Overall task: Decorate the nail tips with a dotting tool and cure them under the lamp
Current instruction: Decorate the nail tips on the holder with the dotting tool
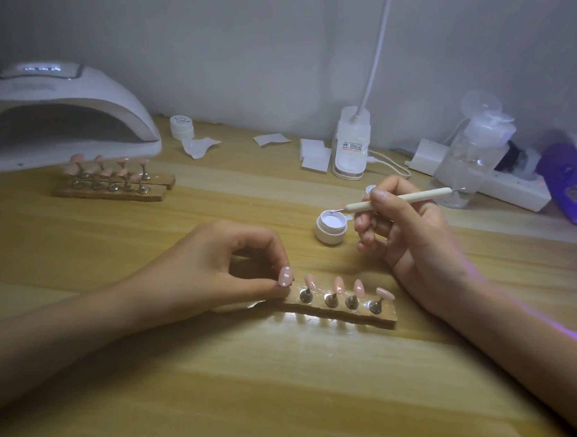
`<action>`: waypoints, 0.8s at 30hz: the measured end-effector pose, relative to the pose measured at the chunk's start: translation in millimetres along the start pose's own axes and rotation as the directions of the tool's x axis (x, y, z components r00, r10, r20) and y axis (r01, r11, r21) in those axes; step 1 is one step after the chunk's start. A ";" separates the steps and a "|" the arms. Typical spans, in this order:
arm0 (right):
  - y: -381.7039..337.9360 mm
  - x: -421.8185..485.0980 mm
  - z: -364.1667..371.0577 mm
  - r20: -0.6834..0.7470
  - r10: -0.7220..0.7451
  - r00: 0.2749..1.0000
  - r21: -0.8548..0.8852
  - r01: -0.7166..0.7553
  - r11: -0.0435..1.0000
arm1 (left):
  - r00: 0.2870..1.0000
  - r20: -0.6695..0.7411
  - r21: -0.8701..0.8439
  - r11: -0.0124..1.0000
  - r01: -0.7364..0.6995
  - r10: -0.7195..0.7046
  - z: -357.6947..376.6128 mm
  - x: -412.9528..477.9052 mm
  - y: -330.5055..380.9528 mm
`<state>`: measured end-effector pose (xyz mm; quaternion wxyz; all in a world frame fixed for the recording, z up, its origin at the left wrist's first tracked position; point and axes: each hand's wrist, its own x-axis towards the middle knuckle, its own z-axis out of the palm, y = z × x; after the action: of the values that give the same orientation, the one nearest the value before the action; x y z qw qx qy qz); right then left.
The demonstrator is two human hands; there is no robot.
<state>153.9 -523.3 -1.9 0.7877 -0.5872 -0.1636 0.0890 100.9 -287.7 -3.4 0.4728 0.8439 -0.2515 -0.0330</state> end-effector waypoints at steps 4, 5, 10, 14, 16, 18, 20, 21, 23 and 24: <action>-0.3 -0.2 -0.2 0.002 0.002 1.000 -0.003 -0.002 1.000 | 1.000 0.021 0.014 1.000 -0.017 0.017 -0.4 -0.6 -0.9; -0.2 -0.2 0.1 0.002 0.001 1.000 -0.002 -0.001 1.000 | 1.000 0.019 0.024 1.000 -0.019 0.019 -0.6 -1.0 -1.1; -0.4 -0.1 0.1 -0.009 -0.012 1.000 0.007 0.012 1.000 | 1.000 0.005 0.108 0.994 -0.010 0.010 4.4 0.5 0.9; 0.7 -0.7 0.0 -0.064 -0.095 0.993 -0.044 0.093 0.995 | 0.998 0.012 0.094 0.993 -0.070 0.069 12.1 6.5 6.4; 0.4 -0.6 0.1 -0.080 -0.195 0.977 -0.194 0.177 0.965 | 0.995 0.032 0.077 0.992 -0.095 0.093 14.2 8.2 6.7; 0.4 1.2 -0.3 -0.051 -0.274 0.960 -0.354 0.239 0.904 | 0.995 0.030 0.051 0.994 -0.098 0.097 14.7 8.7 6.2; 1.5 4.0 -1.1 -0.012 -0.299 0.954 -0.483 0.256 0.838 | 0.993 0.025 0.068 0.991 -0.115 0.114 15.1 8.3 5.5; 2.6 5.1 -1.3 -0.001 -0.301 0.954 -0.534 0.254 0.806 | 0.990 0.024 0.102 0.985 -0.140 0.138 15.4 8.0 5.7; 5.2 6.6 -2.4 0.006 -0.289 0.957 -0.595 0.236 0.768 | 0.980 0.026 0.196 0.960 -0.201 0.199 16.6 7.5 7.5; 6.4 6.9 -2.9 0.007 -0.276 0.961 -0.604 0.224 0.765 | 0.973 0.028 0.244 0.942 -0.228 0.228 17.0 7.2 8.4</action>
<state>161.7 -521.7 -7.7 0.5723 -0.7819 -0.2273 -0.0970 98.8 -307.8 -4.5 0.3653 0.8611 -0.3494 0.0538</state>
